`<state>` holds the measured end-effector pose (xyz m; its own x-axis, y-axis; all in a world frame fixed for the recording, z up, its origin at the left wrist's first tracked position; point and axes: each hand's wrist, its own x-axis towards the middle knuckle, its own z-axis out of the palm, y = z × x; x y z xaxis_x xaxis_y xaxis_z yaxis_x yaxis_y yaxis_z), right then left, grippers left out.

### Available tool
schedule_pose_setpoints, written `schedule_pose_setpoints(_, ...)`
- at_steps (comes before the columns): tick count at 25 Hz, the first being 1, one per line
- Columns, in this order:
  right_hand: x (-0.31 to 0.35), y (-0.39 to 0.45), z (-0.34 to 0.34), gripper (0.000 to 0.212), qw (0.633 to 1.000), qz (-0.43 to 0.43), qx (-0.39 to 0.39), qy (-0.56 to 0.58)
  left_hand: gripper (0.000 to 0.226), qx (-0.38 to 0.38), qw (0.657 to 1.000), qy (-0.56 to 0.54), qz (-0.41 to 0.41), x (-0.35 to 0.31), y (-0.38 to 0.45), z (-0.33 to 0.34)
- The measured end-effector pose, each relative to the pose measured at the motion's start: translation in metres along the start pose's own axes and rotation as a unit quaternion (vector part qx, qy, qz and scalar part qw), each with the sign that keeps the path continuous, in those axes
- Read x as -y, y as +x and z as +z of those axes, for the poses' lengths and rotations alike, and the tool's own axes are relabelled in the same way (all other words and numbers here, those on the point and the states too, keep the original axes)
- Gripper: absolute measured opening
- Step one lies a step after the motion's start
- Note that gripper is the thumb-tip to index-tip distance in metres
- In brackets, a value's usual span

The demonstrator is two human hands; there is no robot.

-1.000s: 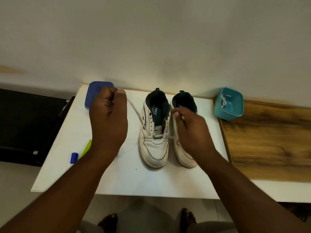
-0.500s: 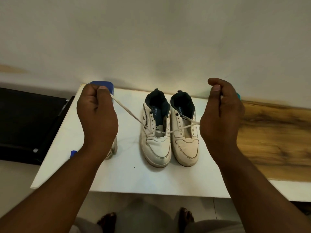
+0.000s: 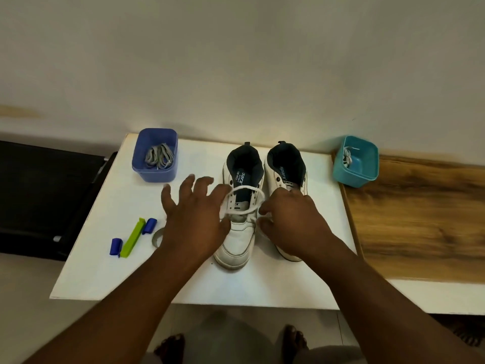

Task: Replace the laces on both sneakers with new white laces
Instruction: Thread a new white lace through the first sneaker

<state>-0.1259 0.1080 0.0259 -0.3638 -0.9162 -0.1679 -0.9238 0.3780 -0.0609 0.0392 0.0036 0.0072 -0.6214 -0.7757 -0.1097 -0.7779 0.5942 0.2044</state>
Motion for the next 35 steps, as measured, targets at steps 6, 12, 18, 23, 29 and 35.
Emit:
schedule_pose_setpoints(6,0.01,0.005,0.011,0.023,0.996,0.021,-0.007,0.089,0.034,-0.005,0.994,-0.104,-0.018,-0.004,0.007,0.01)
schedule_pose_setpoints(12,0.007,0.001,0.02,0.022,0.999,-0.008,-0.018,-0.036,0.015,-0.053,0.991,-0.112,-0.054,0.002,0.011,0.008)
schedule_pose_setpoints(18,-0.002,0.0,0.01,0.025,0.995,0.01,-0.005,-0.1,0.014,-0.03,0.994,-0.059,-0.09,0.003,0.017,0.003)
schedule_pose_setpoints(23,-0.005,-0.006,-0.006,0.022,0.999,-0.021,0.035,0.023,0.017,-0.013,0.986,-0.157,-0.05,0.001,0.009,-0.004)
schedule_pose_setpoints(29,-0.01,-0.004,-0.006,0.039,0.992,0.01,0.105,0.073,0.017,-0.024,0.963,-0.268,-0.016,0.006,0.008,-0.018)
schedule_pose_setpoints(35,-0.005,0.002,0.01,0.025,0.997,0.02,0.015,0.068,0.011,0.046,0.974,-0.224,-0.005,0.009,0.01,0.011)
